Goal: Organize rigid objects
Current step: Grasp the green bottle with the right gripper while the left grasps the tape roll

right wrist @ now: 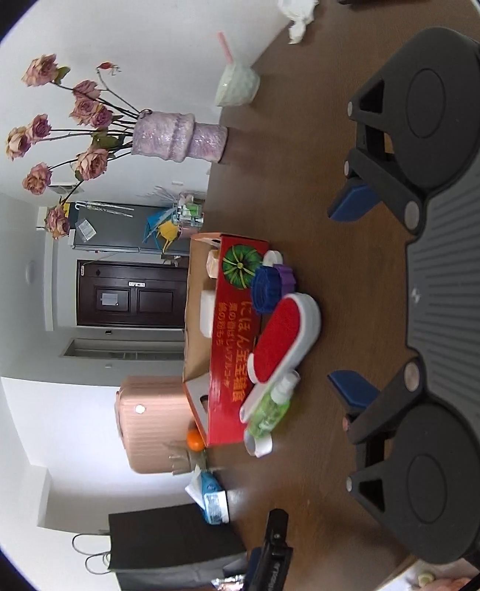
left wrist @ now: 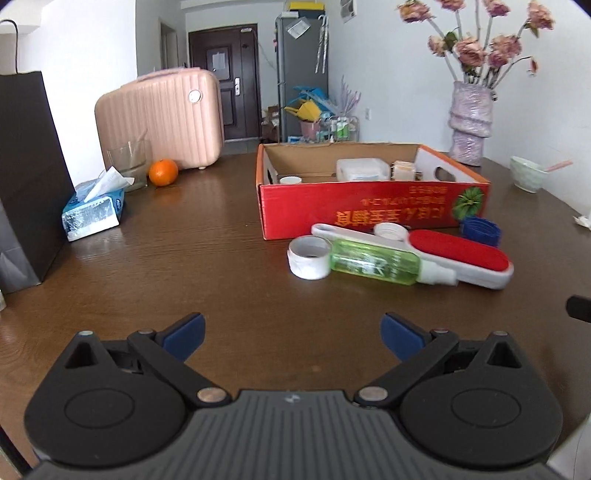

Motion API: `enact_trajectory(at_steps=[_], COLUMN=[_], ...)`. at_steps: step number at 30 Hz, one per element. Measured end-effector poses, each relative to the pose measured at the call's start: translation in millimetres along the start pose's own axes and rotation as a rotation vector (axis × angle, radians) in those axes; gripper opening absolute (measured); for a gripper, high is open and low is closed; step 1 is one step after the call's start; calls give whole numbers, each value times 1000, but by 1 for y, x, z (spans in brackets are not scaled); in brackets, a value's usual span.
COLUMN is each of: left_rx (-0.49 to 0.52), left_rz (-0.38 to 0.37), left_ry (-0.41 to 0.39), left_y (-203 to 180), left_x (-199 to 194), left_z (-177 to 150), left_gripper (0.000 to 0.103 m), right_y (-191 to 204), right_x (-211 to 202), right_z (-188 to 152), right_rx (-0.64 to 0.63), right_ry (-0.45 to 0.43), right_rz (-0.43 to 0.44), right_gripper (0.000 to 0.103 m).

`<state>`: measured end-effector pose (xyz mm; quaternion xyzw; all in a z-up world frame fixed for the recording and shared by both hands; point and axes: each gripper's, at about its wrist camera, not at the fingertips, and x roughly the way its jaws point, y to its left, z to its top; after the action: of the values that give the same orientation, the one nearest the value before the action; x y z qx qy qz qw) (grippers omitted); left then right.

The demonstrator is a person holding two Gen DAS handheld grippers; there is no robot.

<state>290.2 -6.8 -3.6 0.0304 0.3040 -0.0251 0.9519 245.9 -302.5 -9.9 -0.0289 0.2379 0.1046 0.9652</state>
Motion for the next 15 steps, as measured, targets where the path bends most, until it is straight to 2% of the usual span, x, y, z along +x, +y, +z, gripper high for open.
enact_trajectory(at_steps=[3,6,10,12,15], left_rx=[-13,-37,-54,-48,2], left_rz=[-6,-7,14,19,-7], left_ry=[10,19,40,34,2], left_y=[5,15,32,37,33], left_x=[15,23,27,27,28], left_z=[6,7,4,3,3], left_gripper=[103,103,103,103,103], right_y=[3,17,41,55,79], right_x=[13,30,66,89,120], right_z=[14,27,46,54,65], right_rx=[4,-64,-128,-157,-209], right_ry=[-3,-12,8,20,19], right_rz=[46,79,165,224,247], right_gripper=[81,79,67,64,63])
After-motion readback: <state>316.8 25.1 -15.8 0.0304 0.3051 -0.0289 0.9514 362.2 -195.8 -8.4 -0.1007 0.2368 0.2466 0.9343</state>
